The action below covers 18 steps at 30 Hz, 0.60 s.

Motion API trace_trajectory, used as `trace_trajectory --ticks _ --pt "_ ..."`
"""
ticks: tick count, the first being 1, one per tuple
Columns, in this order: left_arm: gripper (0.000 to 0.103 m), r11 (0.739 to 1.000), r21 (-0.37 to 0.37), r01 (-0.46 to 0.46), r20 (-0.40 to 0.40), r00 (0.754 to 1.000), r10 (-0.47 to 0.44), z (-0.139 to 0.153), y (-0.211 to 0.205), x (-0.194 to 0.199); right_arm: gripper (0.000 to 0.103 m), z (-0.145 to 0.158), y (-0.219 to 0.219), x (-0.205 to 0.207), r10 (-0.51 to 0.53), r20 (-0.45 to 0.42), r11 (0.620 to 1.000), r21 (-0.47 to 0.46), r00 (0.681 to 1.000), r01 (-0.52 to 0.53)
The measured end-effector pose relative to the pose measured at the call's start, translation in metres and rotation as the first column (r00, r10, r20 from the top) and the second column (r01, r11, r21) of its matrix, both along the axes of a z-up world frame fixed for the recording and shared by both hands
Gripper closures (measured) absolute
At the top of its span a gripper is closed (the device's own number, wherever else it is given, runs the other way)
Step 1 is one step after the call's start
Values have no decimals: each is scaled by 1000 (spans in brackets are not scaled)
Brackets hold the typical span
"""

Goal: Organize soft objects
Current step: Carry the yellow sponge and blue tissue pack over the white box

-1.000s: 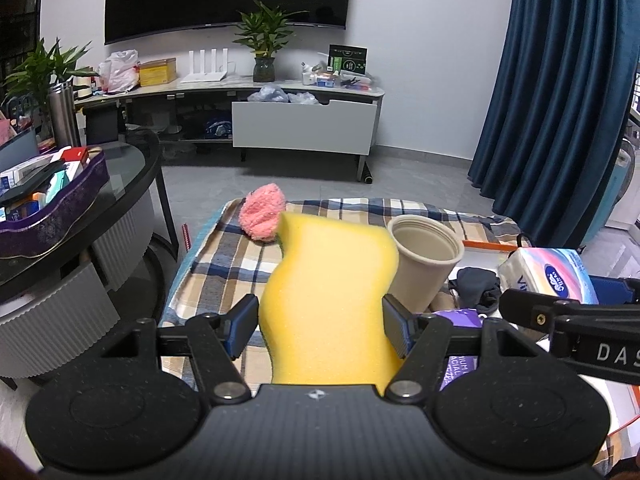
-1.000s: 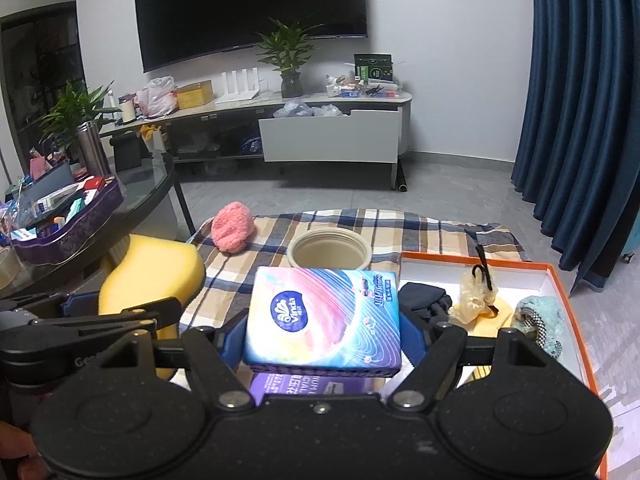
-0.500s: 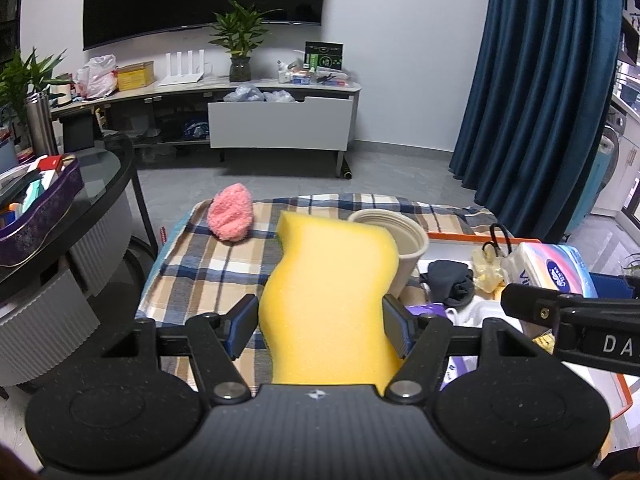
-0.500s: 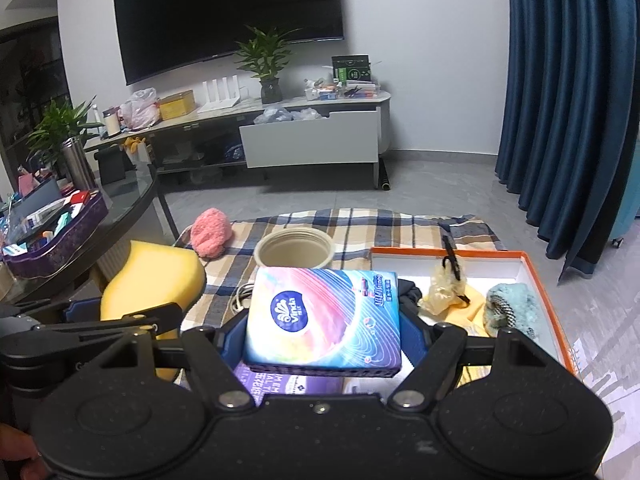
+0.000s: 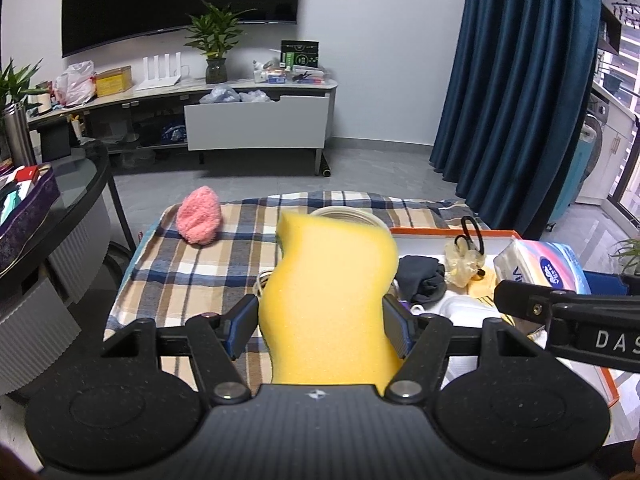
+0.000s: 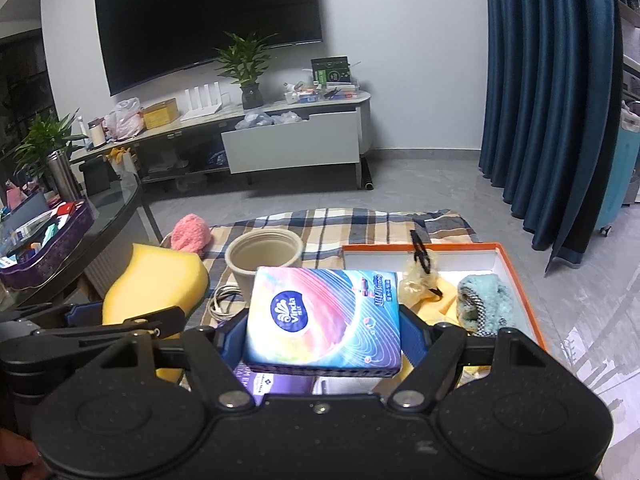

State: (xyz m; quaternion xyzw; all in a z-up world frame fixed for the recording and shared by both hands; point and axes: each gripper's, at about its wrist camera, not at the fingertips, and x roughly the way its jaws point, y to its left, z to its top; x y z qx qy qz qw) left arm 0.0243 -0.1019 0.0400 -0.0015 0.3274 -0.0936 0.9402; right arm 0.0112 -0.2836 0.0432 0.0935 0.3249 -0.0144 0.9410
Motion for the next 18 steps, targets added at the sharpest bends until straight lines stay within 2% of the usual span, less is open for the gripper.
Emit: trace_trajectory --ticks 18 --pt "35 996 1 88 -2 996 -88 1 -35 0 14 0 -32 -6 -59 5 998 3 998 59"
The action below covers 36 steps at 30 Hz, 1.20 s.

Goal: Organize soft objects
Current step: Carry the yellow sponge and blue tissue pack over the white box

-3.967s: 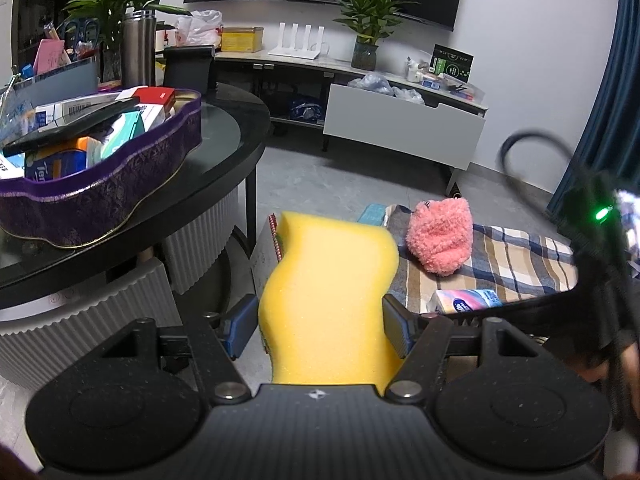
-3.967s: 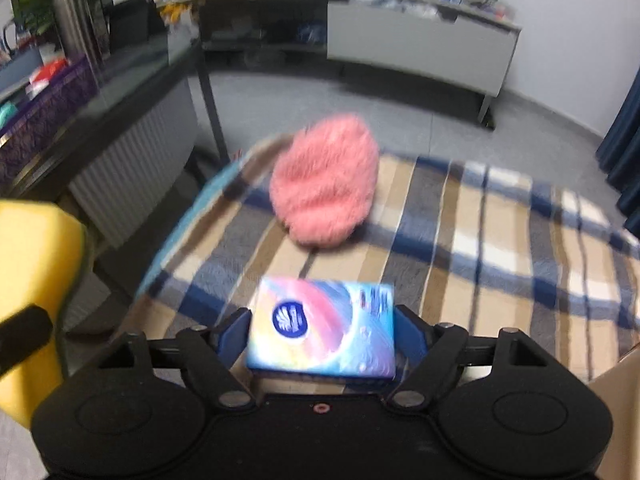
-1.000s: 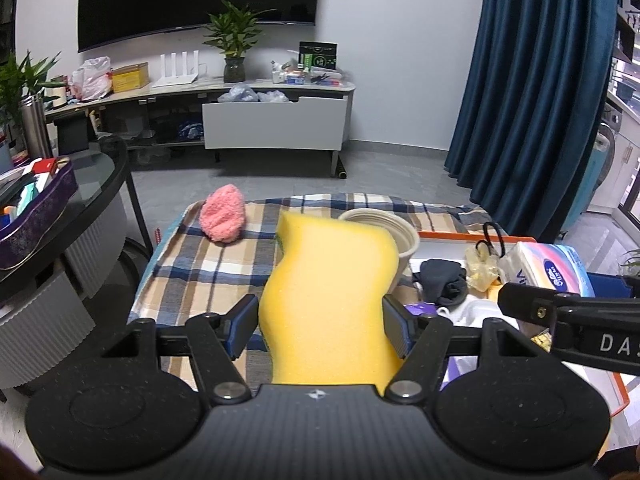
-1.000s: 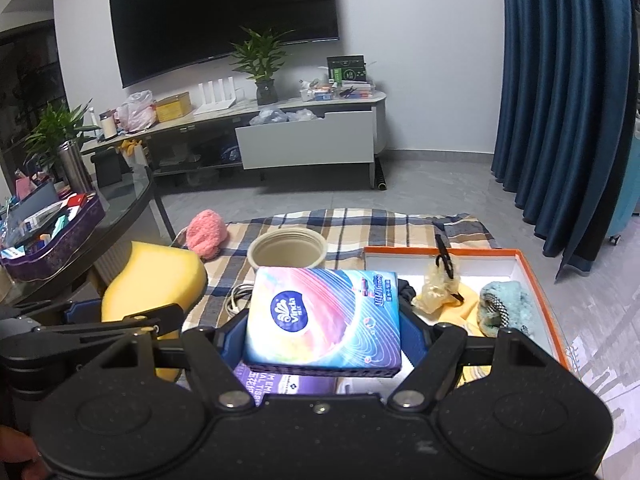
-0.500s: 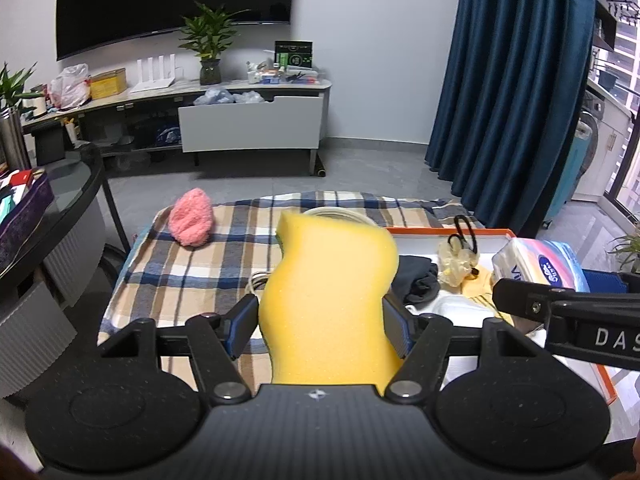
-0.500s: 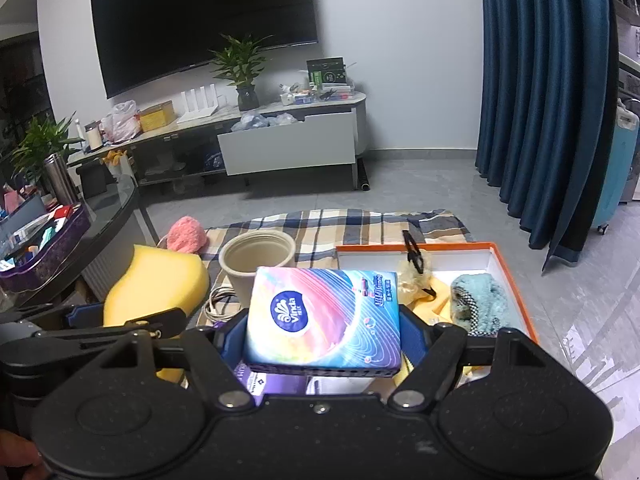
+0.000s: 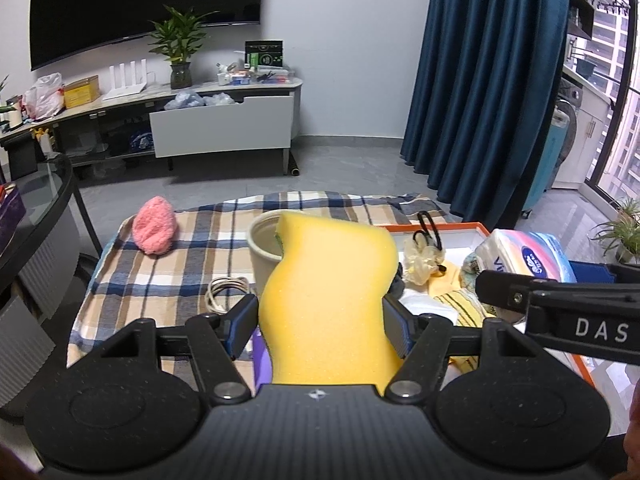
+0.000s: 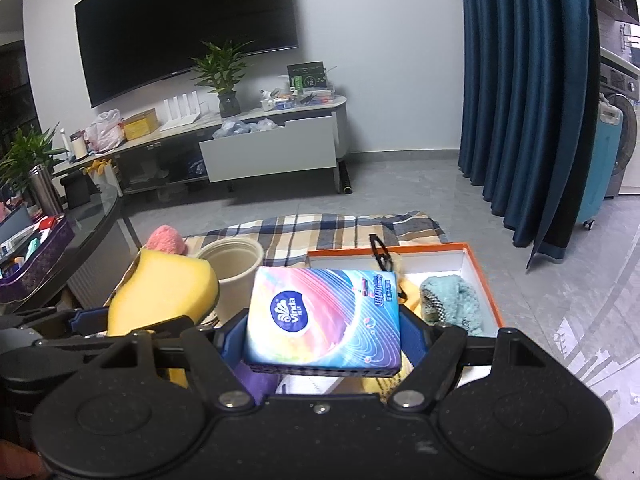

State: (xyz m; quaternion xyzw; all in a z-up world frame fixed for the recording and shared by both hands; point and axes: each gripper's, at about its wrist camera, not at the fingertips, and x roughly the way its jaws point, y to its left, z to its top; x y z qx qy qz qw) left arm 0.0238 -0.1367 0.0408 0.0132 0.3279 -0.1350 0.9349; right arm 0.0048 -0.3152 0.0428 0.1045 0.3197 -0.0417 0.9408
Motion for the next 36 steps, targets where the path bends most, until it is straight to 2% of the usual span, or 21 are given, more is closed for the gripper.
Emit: trace_trajectory --ticks 14,36 --pt "35 999 -24 46 -24 999 -47 -1 -20 4 14 -1 -25 -2 -49 2 999 -8 999 49" --pt "35 990 -6 139 -57 989 -139 -12 -53 10 14 -2 -68 -3 -110 2 994 -5 994 110"
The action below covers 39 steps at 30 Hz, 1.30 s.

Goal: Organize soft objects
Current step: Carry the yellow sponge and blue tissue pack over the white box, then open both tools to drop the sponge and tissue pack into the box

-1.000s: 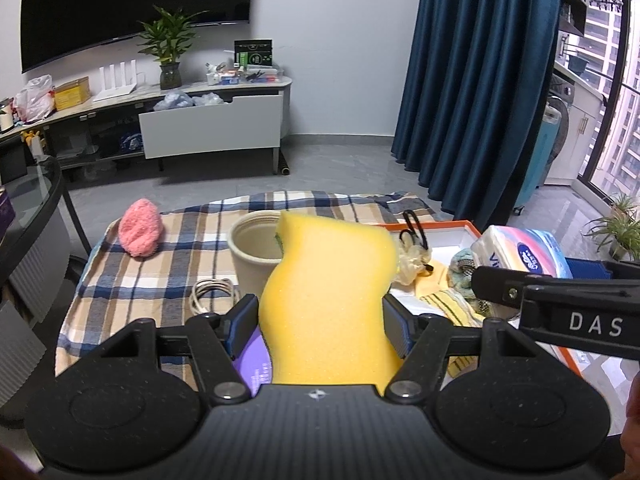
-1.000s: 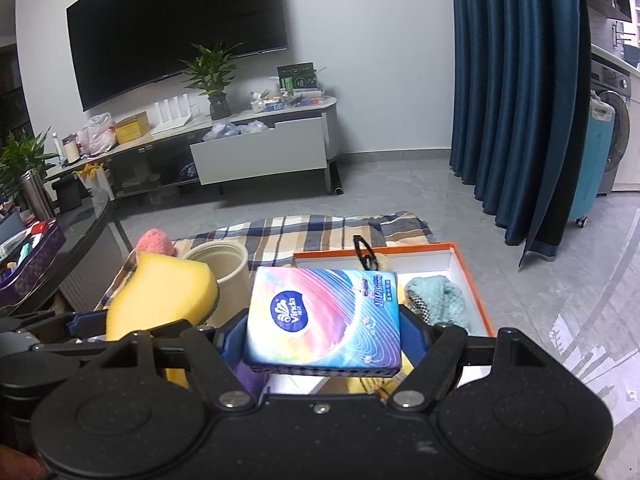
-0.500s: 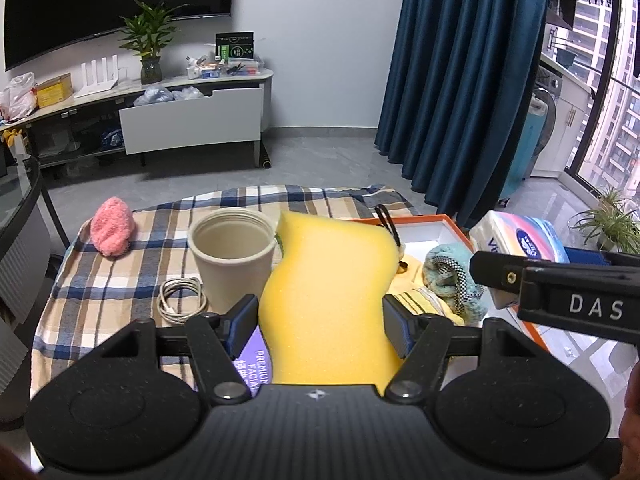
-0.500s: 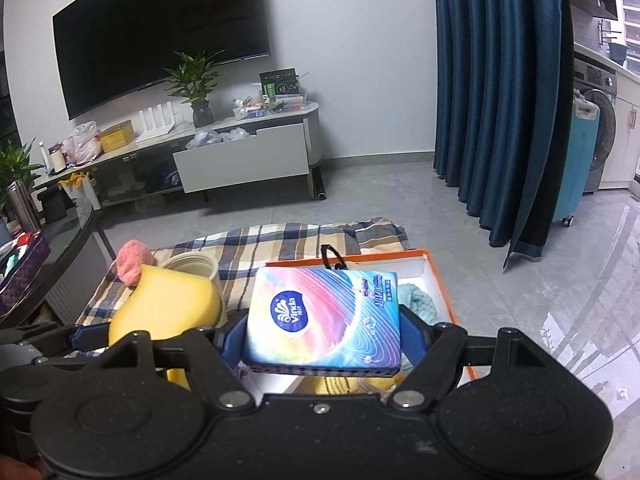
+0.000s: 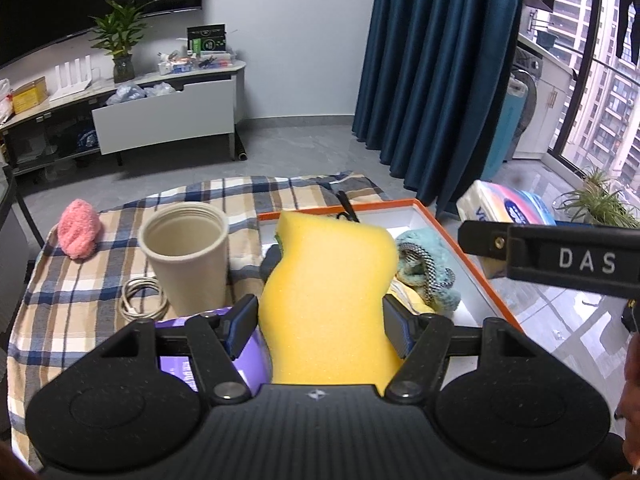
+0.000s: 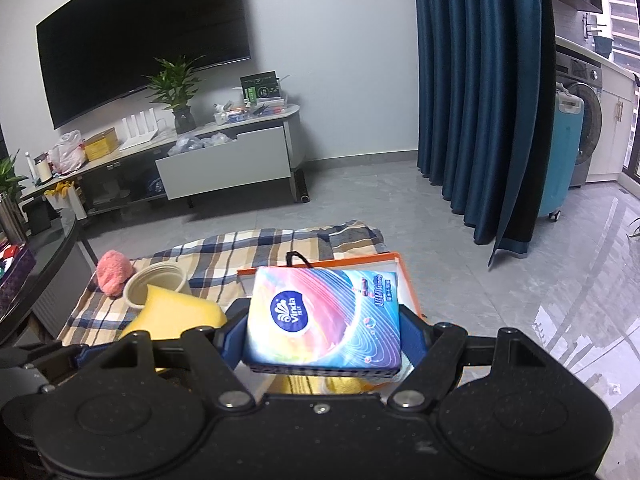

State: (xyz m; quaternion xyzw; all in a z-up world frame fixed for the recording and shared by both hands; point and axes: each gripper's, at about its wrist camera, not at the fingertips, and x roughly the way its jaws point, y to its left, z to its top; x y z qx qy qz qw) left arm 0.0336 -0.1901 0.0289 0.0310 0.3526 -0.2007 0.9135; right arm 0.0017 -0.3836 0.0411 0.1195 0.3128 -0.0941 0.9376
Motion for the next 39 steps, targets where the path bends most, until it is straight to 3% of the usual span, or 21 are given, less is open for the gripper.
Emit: trace_trajectory --ticks 39 --pt "35 995 1 97 -71 993 -96 -24 -48 8 14 -30 -30 44 17 -49 1000 18 999 -16"
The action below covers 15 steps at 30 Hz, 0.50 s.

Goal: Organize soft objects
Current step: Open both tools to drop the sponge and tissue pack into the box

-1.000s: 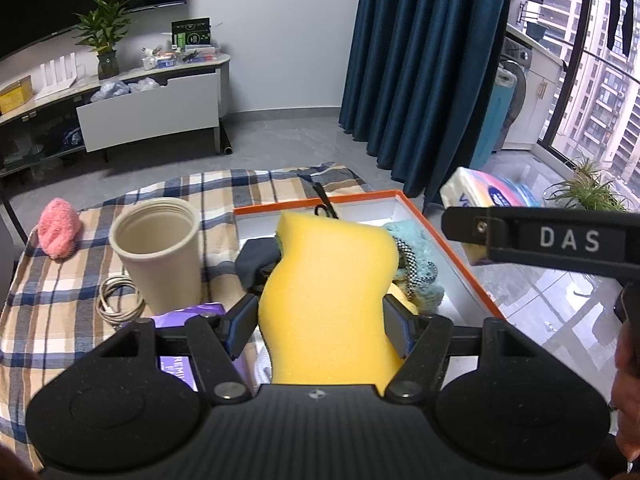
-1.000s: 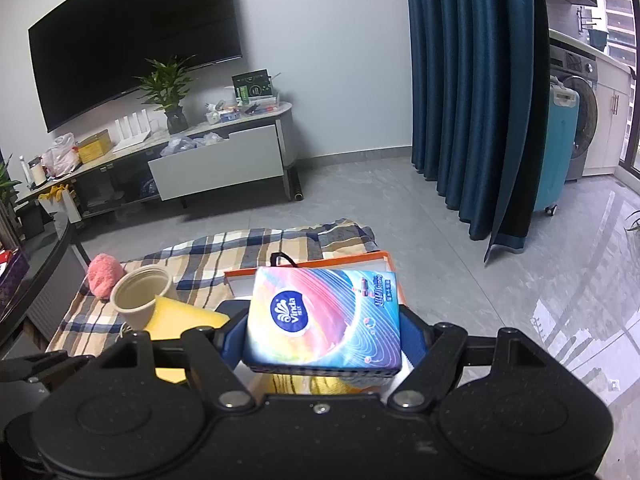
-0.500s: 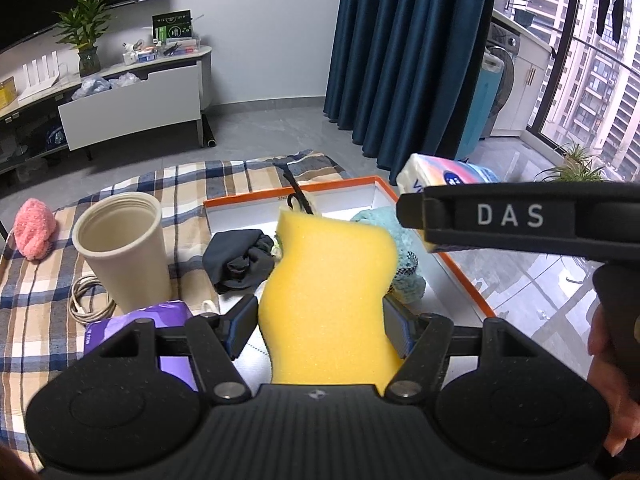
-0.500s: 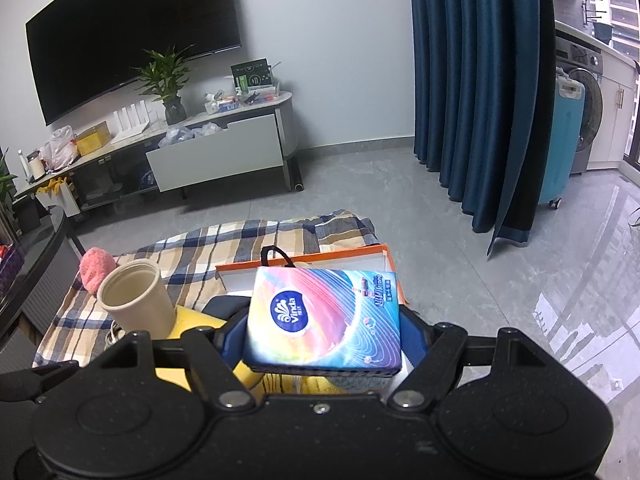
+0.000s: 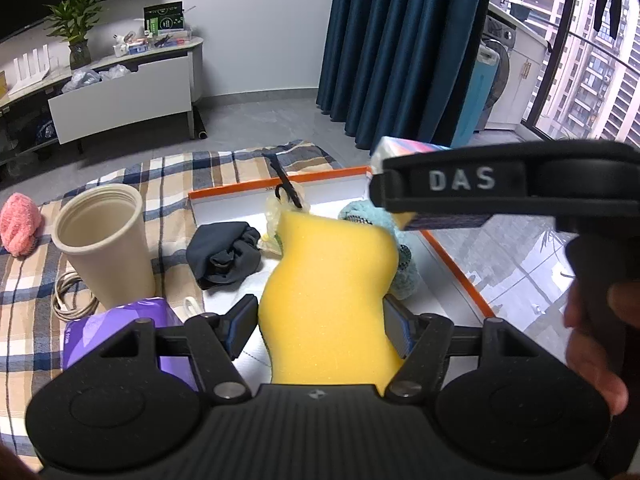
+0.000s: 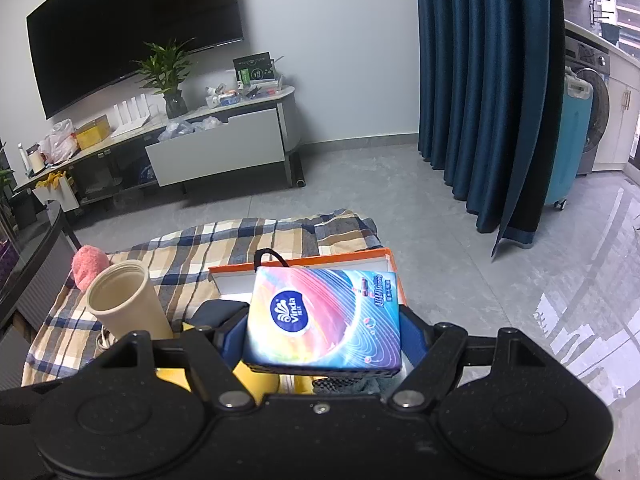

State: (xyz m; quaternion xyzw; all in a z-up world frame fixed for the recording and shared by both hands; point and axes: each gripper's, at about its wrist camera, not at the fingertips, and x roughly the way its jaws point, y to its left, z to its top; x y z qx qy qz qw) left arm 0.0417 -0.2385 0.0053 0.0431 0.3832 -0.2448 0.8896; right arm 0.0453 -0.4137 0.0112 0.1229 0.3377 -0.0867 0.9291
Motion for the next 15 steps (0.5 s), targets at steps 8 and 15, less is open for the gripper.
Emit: trace_trajectory --ticks 8,15 --pt "33 997 -33 76 -33 996 -77 -7 -8 -1 13 -8 -3 11 8 -16 1000 6 1000 -8" --pt "21 997 -16 74 -38 997 -74 -12 -8 -1 13 -6 -7 18 22 6 1000 7 1000 -22"
